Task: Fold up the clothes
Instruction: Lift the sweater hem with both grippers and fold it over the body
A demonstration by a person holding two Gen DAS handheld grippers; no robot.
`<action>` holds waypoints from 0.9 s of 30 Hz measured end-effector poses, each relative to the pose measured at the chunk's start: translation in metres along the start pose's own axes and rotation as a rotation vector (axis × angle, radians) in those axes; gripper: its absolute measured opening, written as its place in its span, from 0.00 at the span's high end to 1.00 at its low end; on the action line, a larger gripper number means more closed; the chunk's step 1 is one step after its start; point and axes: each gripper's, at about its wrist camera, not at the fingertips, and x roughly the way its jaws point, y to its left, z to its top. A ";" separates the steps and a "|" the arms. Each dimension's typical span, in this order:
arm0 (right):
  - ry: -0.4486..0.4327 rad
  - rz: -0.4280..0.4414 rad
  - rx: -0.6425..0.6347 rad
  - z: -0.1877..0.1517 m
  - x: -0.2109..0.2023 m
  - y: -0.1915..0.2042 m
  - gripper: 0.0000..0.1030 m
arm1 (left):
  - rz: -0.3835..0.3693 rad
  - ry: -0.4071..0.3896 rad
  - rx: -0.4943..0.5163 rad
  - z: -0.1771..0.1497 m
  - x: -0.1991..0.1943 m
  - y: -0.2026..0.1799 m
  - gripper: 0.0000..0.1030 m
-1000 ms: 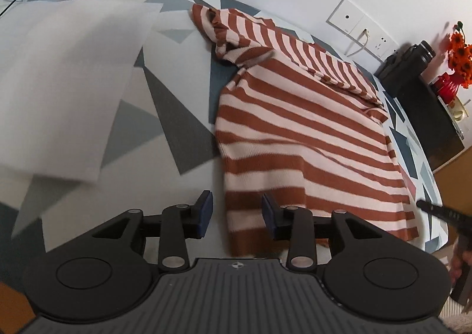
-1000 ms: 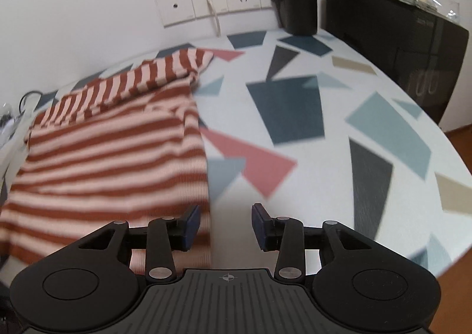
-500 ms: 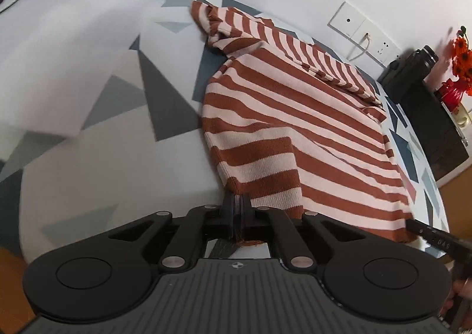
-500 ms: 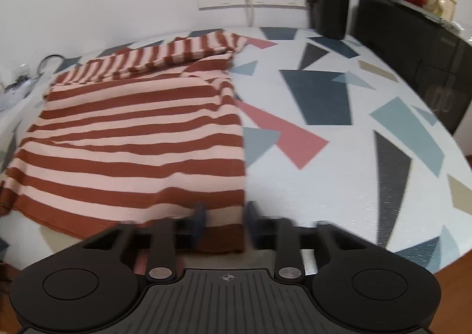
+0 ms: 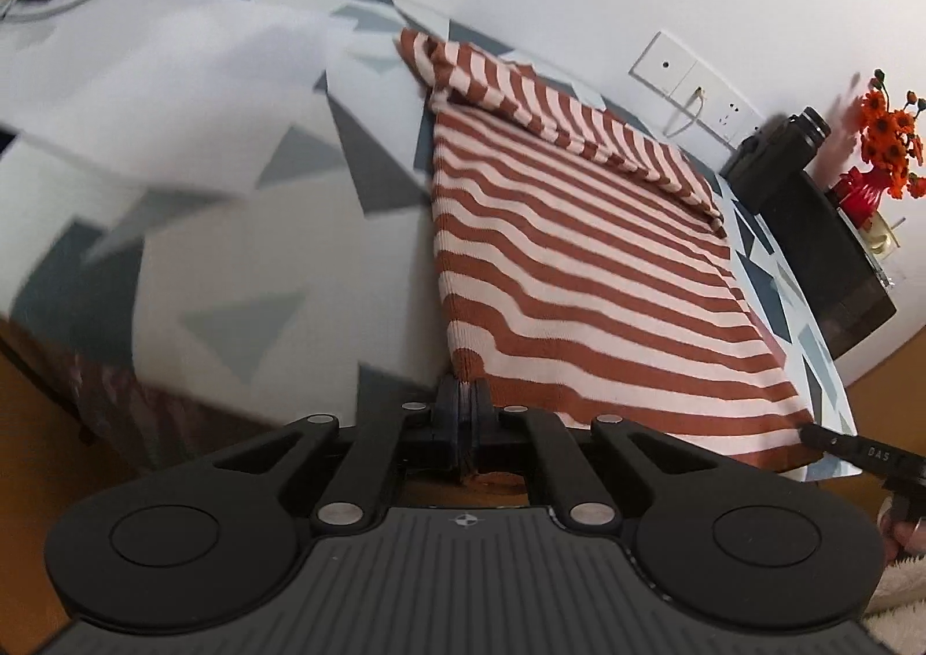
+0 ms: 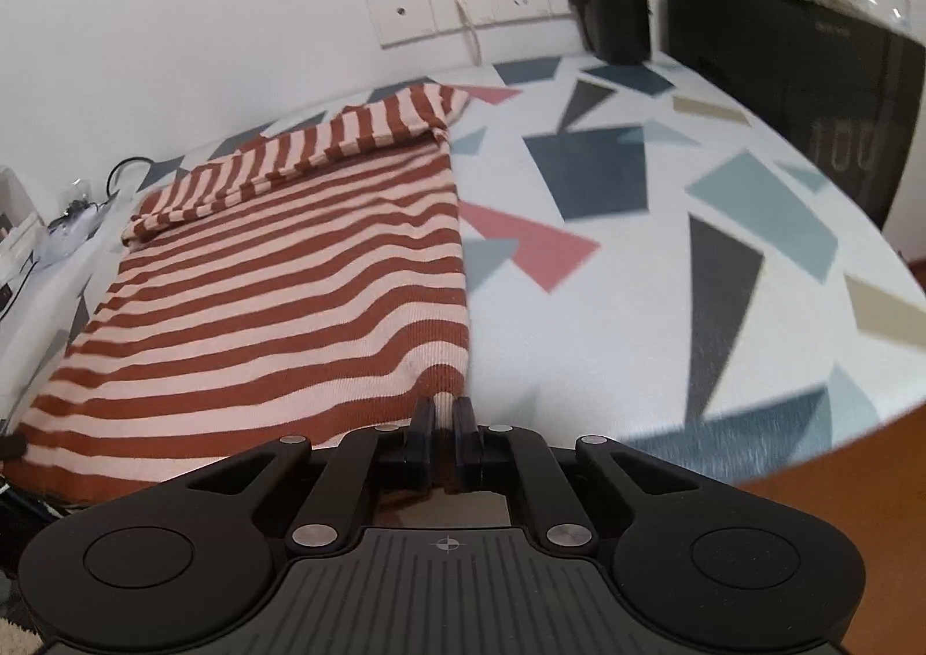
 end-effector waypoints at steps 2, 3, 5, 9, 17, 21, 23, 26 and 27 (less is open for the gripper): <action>-0.004 0.010 0.015 -0.001 -0.002 -0.002 0.95 | 0.000 -0.015 0.005 0.000 -0.003 -0.001 0.96; -0.009 0.016 0.017 -0.001 -0.004 -0.003 0.95 | 0.001 -0.028 0.011 0.002 -0.006 -0.002 0.96; -0.029 0.037 0.009 0.001 -0.012 -0.001 0.95 | 0.004 -0.059 0.026 0.006 -0.013 -0.003 0.96; -0.060 0.079 0.001 0.004 -0.027 0.001 0.95 | -0.002 -0.115 0.061 0.012 -0.029 -0.008 0.96; -0.084 0.160 0.020 -0.008 -0.060 0.005 0.95 | -0.057 -0.159 0.041 0.002 -0.062 -0.018 0.97; -0.126 0.192 0.050 -0.007 -0.084 0.002 0.95 | -0.071 -0.213 0.035 0.010 -0.083 -0.022 0.97; -0.166 0.196 0.052 -0.006 -0.099 0.001 0.95 | -0.091 -0.247 0.052 0.018 -0.091 -0.028 0.97; -0.201 0.198 0.077 0.001 -0.113 -0.003 0.95 | -0.116 -0.295 0.045 0.031 -0.095 -0.033 0.97; -0.209 0.199 0.088 0.004 -0.116 -0.005 0.95 | -0.125 -0.309 0.037 0.035 -0.096 -0.035 0.97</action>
